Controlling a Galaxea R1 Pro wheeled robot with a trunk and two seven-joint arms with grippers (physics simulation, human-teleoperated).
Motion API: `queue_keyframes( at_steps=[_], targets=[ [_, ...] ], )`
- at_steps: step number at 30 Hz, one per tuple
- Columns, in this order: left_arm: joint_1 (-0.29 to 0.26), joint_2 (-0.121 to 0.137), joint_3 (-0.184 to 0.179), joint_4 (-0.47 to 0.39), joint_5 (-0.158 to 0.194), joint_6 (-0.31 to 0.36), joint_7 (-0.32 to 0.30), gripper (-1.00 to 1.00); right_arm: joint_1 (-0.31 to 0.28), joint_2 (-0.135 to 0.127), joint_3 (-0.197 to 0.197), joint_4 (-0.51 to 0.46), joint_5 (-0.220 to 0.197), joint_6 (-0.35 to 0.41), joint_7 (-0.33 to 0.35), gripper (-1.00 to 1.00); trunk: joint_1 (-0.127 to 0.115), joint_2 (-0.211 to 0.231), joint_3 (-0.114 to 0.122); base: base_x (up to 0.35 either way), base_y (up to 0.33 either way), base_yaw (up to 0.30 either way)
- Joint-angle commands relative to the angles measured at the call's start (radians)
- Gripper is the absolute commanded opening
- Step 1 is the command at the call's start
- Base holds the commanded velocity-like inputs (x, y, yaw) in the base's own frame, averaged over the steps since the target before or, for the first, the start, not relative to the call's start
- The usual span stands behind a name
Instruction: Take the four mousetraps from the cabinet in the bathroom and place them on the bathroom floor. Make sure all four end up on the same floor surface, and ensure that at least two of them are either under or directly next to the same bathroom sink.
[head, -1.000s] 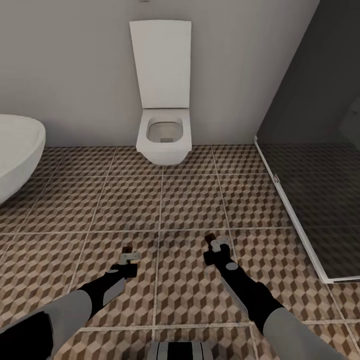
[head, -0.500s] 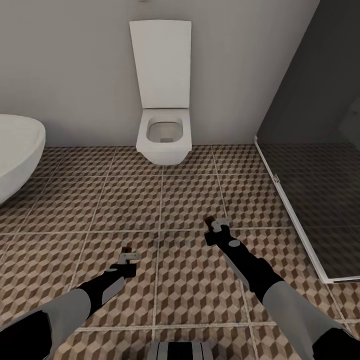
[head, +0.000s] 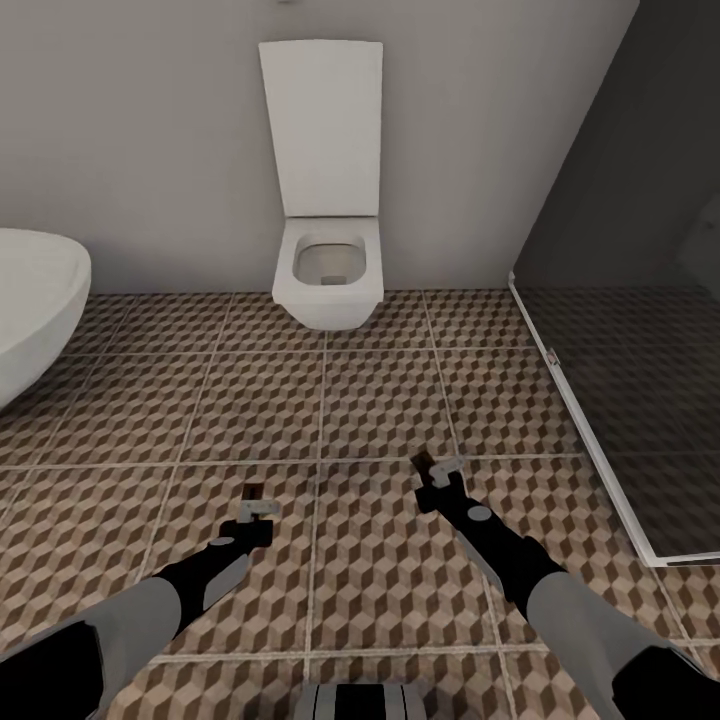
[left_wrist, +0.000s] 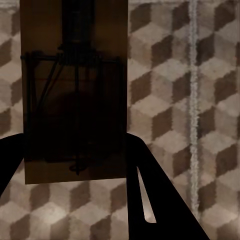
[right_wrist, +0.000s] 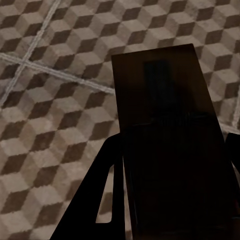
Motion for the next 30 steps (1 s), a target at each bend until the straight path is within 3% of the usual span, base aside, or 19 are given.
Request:
queue_keyframes(
  at_steps=[1, 11, 30],
  targets=[
    [-0.001, 0.0, -0.01, -0.003, 0.008, -0.004, 0.006, -1.0, -0.001, -0.001, 0.006, 0.002, -0.012, -0.003, 0.003, -1.0, 0.0, 0.0, -0.001, 0.0, 0.0, 0.0],
    [-0.001, -0.003, -0.039, -0.002, 0.004, -0.005, 0.007, -1.0, -0.001, -0.003, 0.006, 0.006, -0.014, -0.014, 0.004, -1.0, 0.0, 0.0, -0.001, 0.0, 0.0, 0.0],
    [-0.001, -0.004, -0.04, -0.011, 0.003, -0.007, 0.008, -1.0, -0.001, -0.005, 0.006, 0.006, -0.014, -0.014, 0.008, -1.0, 0.0, 0.0, -0.013, 0.0, 0.0, 0.0]
  ],
)
